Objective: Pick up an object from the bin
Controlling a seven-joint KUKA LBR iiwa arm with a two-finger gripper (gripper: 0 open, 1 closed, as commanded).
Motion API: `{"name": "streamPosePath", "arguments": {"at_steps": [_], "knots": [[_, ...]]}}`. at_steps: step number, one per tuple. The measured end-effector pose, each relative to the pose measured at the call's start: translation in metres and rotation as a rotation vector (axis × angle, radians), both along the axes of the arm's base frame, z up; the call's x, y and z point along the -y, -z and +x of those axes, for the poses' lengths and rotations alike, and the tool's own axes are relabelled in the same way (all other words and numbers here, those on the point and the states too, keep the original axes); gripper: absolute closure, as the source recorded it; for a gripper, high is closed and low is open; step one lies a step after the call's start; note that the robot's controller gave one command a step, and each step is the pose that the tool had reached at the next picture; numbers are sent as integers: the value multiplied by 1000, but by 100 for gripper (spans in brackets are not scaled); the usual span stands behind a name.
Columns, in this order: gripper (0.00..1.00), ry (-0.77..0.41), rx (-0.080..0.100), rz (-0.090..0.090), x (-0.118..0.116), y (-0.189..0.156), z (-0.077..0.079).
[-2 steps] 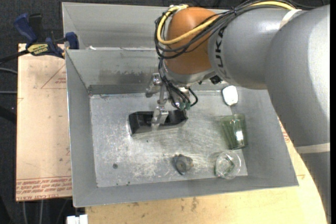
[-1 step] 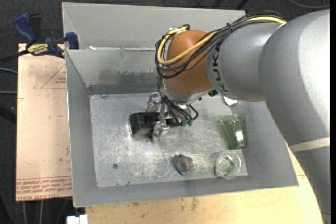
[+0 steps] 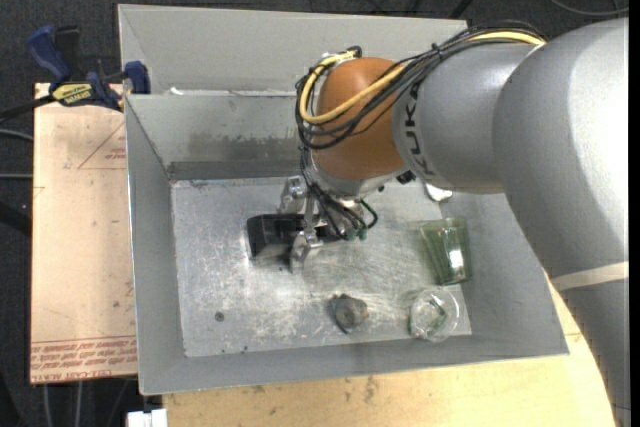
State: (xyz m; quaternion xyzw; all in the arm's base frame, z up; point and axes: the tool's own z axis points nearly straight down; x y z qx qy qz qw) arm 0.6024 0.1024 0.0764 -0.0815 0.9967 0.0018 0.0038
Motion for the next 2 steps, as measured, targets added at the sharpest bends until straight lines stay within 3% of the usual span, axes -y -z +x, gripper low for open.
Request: {"name": "streamPosePath", "arguments": {"at_steps": [1,2], "knots": [[100,-31,-17,-13,-11,1,12],[100,-318,-8,-5,16,-140,-43]]}}
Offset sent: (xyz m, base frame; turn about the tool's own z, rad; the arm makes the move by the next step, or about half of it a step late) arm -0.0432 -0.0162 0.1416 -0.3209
